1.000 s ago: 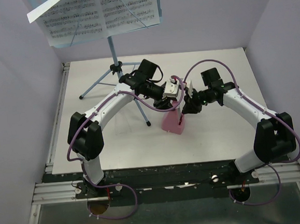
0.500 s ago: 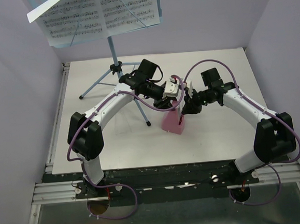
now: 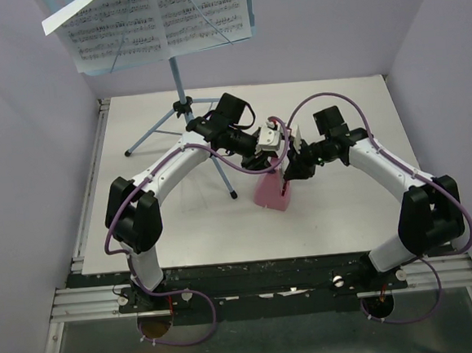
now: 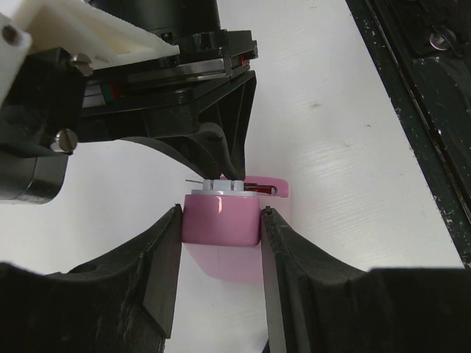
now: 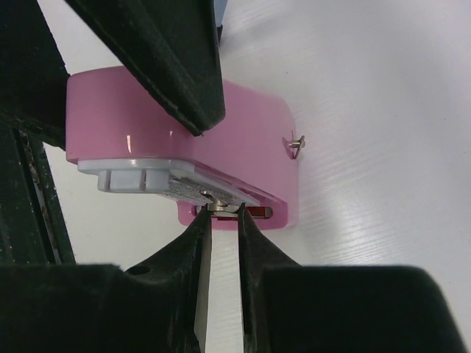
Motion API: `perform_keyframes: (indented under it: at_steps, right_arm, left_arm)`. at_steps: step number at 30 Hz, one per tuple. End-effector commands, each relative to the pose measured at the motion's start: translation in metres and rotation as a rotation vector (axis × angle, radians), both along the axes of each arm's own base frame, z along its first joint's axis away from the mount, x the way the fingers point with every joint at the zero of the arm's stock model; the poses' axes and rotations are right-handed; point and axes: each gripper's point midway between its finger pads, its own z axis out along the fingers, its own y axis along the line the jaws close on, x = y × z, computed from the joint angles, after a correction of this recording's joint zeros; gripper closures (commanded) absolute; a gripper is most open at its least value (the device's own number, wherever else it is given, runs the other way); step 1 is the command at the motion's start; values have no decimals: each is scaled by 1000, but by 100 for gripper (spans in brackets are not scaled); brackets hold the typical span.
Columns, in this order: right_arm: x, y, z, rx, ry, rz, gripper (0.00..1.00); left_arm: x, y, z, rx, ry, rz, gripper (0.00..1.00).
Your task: Pack up the instrument practice props
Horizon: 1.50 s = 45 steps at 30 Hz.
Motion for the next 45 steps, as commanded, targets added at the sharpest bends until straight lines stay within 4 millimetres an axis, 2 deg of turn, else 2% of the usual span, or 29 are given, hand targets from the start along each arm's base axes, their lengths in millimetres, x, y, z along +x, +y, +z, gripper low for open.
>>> perform_keyframes:
  at_steps: [1,8,16,23,29,33,36,37,39,40,42,45]
  right_arm:
    - [7,18,21,75,-14,22,89]
    - [7,23,22,86,-4,26,90]
    - [-16,28,20,78,-11,91,90]
    - [-32,26,14,85,15,104,87]
    - [-32,26,15,87,26,82,79]
    - [-31,23,16,70,17,71,73]
    - [-31,18,15,43,7,53,56]
    - [-30,17,17,37,0,44,52]
    - [-30,15,19,30,-7,35,44]
    - [-32,14,21,30,-8,33,40]
    - [-33,13,25,31,-13,28,36]
    - [-37,11,29,29,-7,20,34]
  left_arm:
    - [-4,11,-20,66,45,26,100]
    - [-6,9,-19,62,50,26,100]
    - [9,7,-20,43,9,113,100]
    - [13,9,-24,31,-29,146,100]
    - [18,11,-25,31,-54,170,80]
    - [22,12,-18,16,-93,193,54]
    - [24,14,-9,12,-133,192,41]
    - [27,14,1,2,-158,198,36]
    - [29,16,12,-7,-189,203,21]
    - [31,18,19,-15,-206,204,19]
    - [28,20,25,-20,-230,195,1]
    - [21,27,22,-1,-234,183,1]
